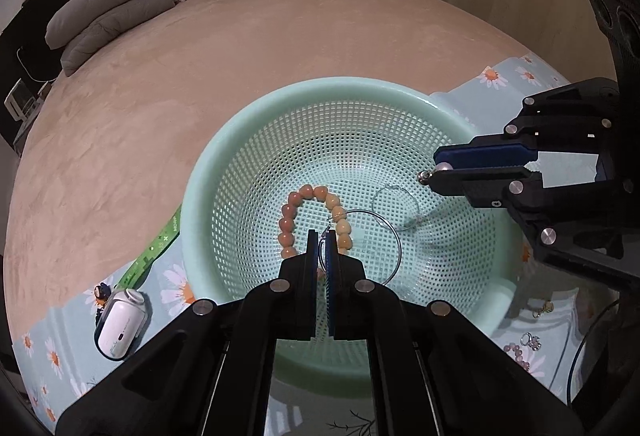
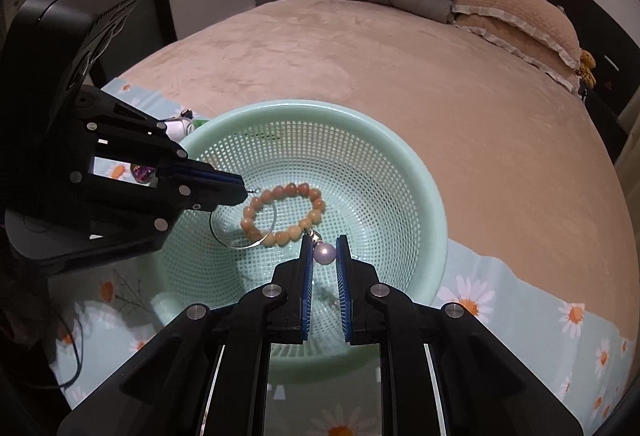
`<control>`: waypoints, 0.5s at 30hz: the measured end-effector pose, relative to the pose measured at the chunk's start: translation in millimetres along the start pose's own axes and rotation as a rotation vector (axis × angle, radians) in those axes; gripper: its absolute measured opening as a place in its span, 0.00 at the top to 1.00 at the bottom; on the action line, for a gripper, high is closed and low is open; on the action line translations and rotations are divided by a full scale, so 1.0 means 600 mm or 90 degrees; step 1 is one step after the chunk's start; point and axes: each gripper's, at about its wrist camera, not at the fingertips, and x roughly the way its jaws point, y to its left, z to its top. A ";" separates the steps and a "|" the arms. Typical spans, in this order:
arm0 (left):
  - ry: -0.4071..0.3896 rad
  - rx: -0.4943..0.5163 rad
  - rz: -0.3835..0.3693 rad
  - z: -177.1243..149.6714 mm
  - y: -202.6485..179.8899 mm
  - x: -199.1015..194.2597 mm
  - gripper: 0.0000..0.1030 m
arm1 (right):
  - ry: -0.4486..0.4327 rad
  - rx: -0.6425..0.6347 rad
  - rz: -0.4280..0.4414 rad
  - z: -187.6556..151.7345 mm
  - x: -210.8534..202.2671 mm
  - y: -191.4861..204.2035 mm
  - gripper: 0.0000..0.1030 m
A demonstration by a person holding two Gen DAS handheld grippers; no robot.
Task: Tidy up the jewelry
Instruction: 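Carry the pearl earring and hoop into the colander and open both grippers, then move both grippers back toward the pink bead necklace and earrings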
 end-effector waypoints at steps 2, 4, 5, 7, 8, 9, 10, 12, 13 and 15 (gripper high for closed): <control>-0.002 -0.011 0.013 0.002 0.006 0.009 0.83 | -0.003 0.002 0.001 -0.002 0.014 -0.006 0.82; -0.021 -0.019 0.028 0.000 0.012 0.005 0.49 | -0.021 -0.004 -0.008 -0.010 0.011 -0.007 0.53; -0.035 -0.023 0.036 -0.002 0.015 -0.003 0.34 | -0.034 -0.010 -0.026 -0.014 0.004 -0.007 0.35; -0.047 -0.031 0.034 -0.006 0.020 -0.018 0.33 | -0.049 -0.021 -0.050 -0.014 -0.010 -0.007 0.30; -0.048 -0.037 0.030 -0.009 0.022 -0.026 0.32 | -0.052 -0.019 -0.057 -0.014 -0.018 -0.010 0.27; -0.048 -0.039 0.030 -0.011 0.022 -0.034 0.29 | -0.054 -0.012 -0.061 -0.014 -0.027 -0.013 0.23; -0.052 -0.039 0.041 -0.012 0.020 -0.042 0.20 | -0.058 -0.005 -0.065 -0.015 -0.036 -0.016 0.21; -0.062 -0.040 0.069 -0.020 0.016 -0.060 0.09 | -0.067 0.010 -0.069 -0.017 -0.056 -0.018 0.18; -0.061 -0.039 0.069 -0.024 0.013 -0.068 0.09 | -0.069 0.015 -0.066 -0.020 -0.065 -0.017 0.18; -0.060 -0.042 0.068 -0.034 0.007 -0.083 0.09 | -0.071 0.017 -0.068 -0.028 -0.082 -0.011 0.18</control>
